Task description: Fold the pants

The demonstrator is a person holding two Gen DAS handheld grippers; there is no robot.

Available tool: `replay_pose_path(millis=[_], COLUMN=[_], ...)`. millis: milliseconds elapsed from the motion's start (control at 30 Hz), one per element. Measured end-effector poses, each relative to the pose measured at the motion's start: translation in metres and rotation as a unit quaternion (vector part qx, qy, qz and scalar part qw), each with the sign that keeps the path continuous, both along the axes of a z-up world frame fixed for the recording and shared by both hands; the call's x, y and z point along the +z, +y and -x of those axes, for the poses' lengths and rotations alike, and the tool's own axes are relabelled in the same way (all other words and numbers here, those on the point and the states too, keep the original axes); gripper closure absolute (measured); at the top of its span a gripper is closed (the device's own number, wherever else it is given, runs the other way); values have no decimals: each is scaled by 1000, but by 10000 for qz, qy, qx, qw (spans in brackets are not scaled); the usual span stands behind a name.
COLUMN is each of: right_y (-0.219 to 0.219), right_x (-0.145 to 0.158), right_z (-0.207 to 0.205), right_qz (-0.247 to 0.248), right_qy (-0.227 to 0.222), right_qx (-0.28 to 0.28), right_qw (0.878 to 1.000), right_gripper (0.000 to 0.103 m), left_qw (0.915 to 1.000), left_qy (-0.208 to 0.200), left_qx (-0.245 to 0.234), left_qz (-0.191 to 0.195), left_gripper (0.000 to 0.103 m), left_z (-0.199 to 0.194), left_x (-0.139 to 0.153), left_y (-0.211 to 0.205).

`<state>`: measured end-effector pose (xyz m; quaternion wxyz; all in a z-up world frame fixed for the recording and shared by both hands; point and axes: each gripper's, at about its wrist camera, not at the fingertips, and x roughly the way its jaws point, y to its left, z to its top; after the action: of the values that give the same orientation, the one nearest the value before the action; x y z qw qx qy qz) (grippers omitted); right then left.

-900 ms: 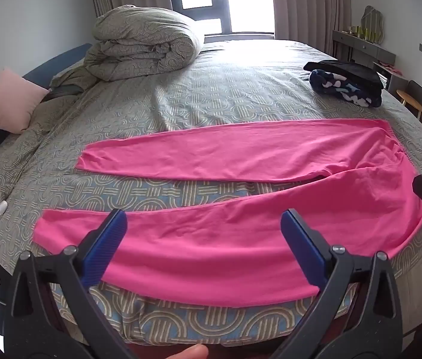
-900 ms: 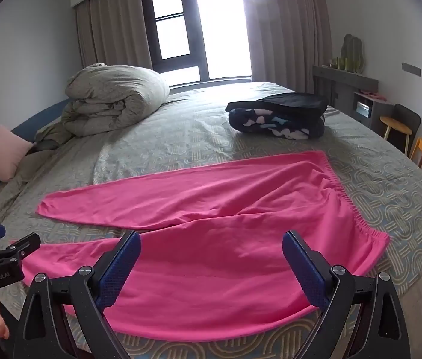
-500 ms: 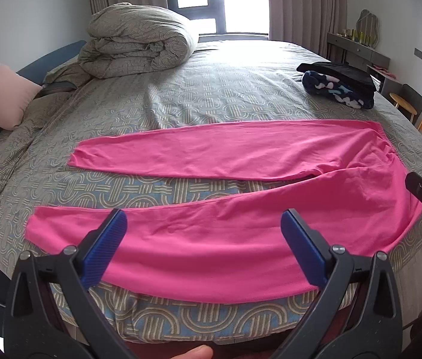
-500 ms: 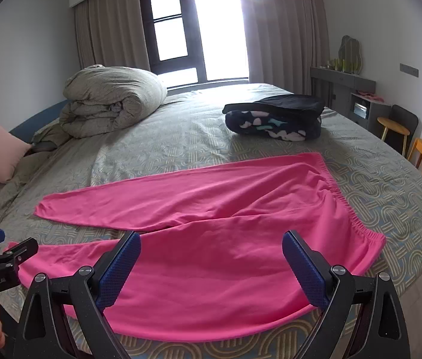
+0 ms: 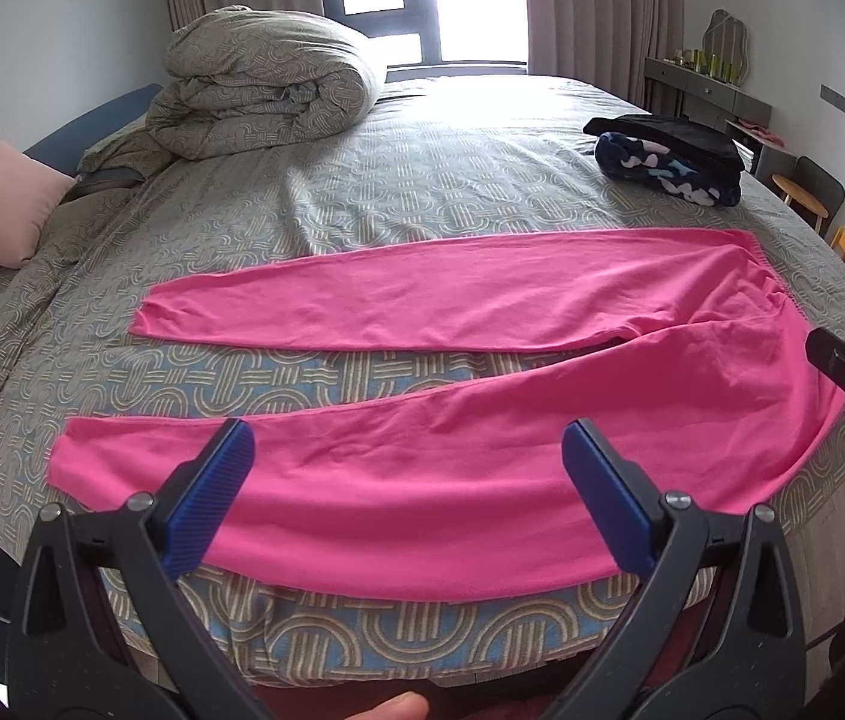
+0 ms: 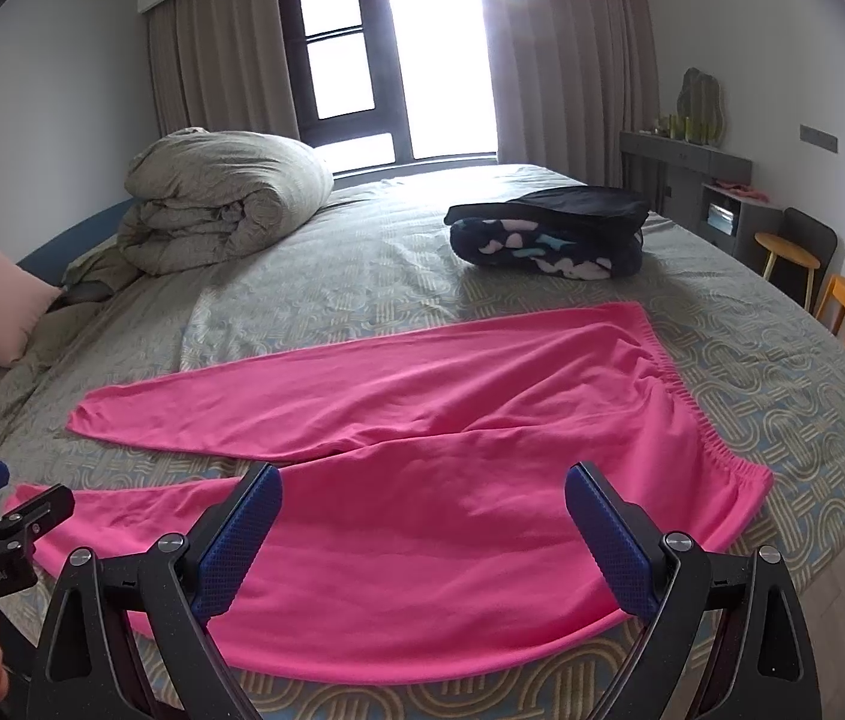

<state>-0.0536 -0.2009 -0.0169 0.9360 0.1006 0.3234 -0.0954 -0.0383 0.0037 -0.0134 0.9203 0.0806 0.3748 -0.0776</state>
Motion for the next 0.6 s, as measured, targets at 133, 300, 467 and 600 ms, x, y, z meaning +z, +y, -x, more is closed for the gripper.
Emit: replay_pose_path(millis=[133, 300, 467, 600], right_y=[0, -2, -3, -4], right_x=[-1, -2, -3, -4], right_z=[-1, -1, -1, -1], right_qz=[-7, -76, -95, -113], right_qy=[39, 115, 43, 27], right_qx=[-7, -22, -33, -29], right_qw=[10000, 9999, 9999, 9999], right_gripper=[6, 6, 6, 6], left_qw=[10000, 10000, 10000, 10000], left_qy=[9, 41, 66, 54], left_qx=[-12, 18, 23, 14], left_qz=[4, -5, -8, -18], left_gripper=[1, 1, 1, 1], left_z=[2, 0, -1, 0], left_x=[-1, -1, -2, -2], left_y=[0, 0, 1, 1])
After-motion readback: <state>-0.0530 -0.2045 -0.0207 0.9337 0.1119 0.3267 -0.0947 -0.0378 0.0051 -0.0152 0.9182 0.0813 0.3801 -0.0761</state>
